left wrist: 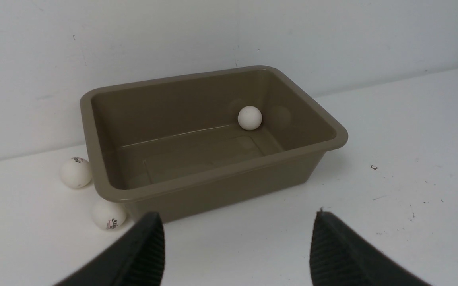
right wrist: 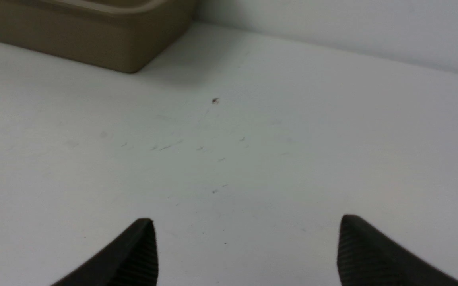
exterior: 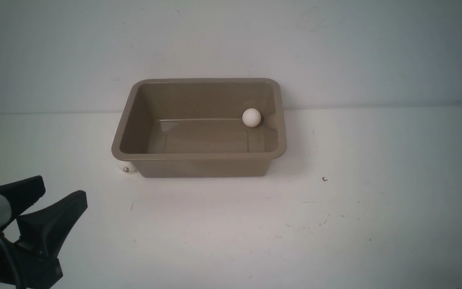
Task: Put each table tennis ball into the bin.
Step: Use the left arm to clamp the table tennis ball closest to it
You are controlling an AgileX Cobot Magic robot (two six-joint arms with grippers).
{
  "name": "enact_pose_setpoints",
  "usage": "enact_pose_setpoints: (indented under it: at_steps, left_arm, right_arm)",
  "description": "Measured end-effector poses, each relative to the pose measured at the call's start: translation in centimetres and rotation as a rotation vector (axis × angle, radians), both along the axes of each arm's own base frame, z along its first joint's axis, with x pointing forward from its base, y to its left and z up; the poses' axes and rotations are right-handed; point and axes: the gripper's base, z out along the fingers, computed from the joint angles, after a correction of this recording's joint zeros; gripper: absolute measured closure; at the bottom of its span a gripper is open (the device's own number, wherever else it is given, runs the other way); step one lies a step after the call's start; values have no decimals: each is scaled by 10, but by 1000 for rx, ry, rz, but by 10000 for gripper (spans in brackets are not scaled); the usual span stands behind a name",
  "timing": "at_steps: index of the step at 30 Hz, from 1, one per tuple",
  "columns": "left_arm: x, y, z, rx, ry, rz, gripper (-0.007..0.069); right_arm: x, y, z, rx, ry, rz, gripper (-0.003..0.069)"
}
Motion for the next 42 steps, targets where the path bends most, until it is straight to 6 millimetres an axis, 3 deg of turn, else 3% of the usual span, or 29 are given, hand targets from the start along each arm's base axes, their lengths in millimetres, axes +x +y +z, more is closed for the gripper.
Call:
enact_pose_setpoints:
  at_steps: [8,16,18,21,26,33,40,42]
  left_arm:
    - [3,5,2,32,-39,56,178]
    - [14,21,7,-15,-77,257,178]
    - [24,22,7,-22,-41,273,178]
    - [38,18,7,-12,9,240,178]
    - [77,-5,1,155,139,-63,178]
    - [96,-23,0,341,128,-398,178]
    - [97,0,13,534,66,-359,178]
    - [98,20,12,595,94,-291,178]
  right_arm:
    - [0,-10,3,5,-61,-184,110]
    - [0,-11,3,5,-62,-194,110]
    - [0,-11,3,4,-62,-194,110]
    - [0,-11,3,4,-62,-194,110]
    - [0,-11,3,4,-62,-194,110]
    - [0,-11,3,4,-62,-194,110]
    - [0,-11,3,4,-62,-194,110]
    - [0,-11,3,4,-62,-194,110]
